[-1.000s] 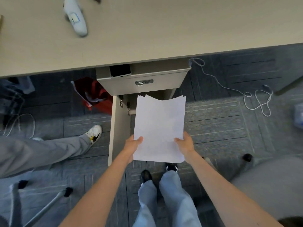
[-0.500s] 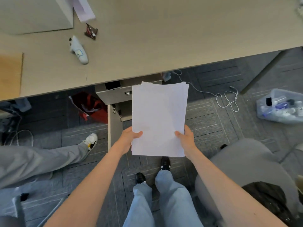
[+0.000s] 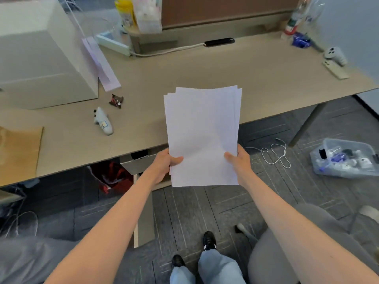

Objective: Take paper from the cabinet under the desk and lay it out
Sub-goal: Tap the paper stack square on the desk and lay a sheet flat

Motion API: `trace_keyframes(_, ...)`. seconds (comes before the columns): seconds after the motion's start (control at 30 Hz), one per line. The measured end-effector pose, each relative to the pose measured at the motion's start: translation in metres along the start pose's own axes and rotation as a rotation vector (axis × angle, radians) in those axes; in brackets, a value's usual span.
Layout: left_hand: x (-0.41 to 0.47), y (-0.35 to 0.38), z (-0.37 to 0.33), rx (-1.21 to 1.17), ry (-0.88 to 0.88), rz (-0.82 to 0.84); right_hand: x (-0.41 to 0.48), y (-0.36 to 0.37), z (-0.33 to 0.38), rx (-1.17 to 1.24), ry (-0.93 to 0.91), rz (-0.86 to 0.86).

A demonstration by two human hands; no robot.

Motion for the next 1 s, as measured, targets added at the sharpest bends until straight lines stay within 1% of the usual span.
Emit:
trace_keyframes(0.1, 0.013, 0.005, -0.044, 0.013, 0.075, 0.026, 0.024, 0.003, 0.030, 0.027, -0.044, -0.001)
trace_keyframes(0.27, 0.049, 0.008, -0.109, -0.113, 0.187, 0.000, 0.074, 0.006, 0.067, 0.085, -0.055, 0.023)
trace_keyframes(0.4, 0.091, 0.021, -0.140, -0.173, 0.176, 0.032, 0.127, 0.005, 0.088, 0.111, -0.033, 0.114)
trace_keyframes(0.5, 0.121, 0.042, -0.164, -0.181, 0.143, 0.047, 0.174, -0.002, 0.110, 0.084, -0.047, 0.186)
trace_keyframes(0.67, 0.164, 0.067, -0.202, -0.238, 0.119, 0.023, 0.241, -0.010, 0.140, 0.047, -0.061, 0.279)
trace_keyframes(0.83, 0.198, 0.072, -0.246, -0.190, 0.159, 0.041, 0.285, -0.016, 0.161, 0.057, -0.027, 0.326)
trace_keyframes(0.93, 0.221, 0.063, -0.273, -0.155, 0.213, -0.015, 0.314, -0.011, 0.175, 0.104, -0.012, 0.358)
trace_keyframes(1.0, 0.235, 0.054, -0.288, -0.135, 0.255, -0.099, 0.331, -0.004, 0.187, 0.090, -0.021, 0.374)
Point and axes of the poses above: each hand's wrist, its own x-axis towards the middle knuckle, its own y-axis out of the palm, z = x × y, the point moved 10 cm from there along x, towards the middle knuckle, and after that the axes turned 1 degree about -y, right-handed, at the moved point
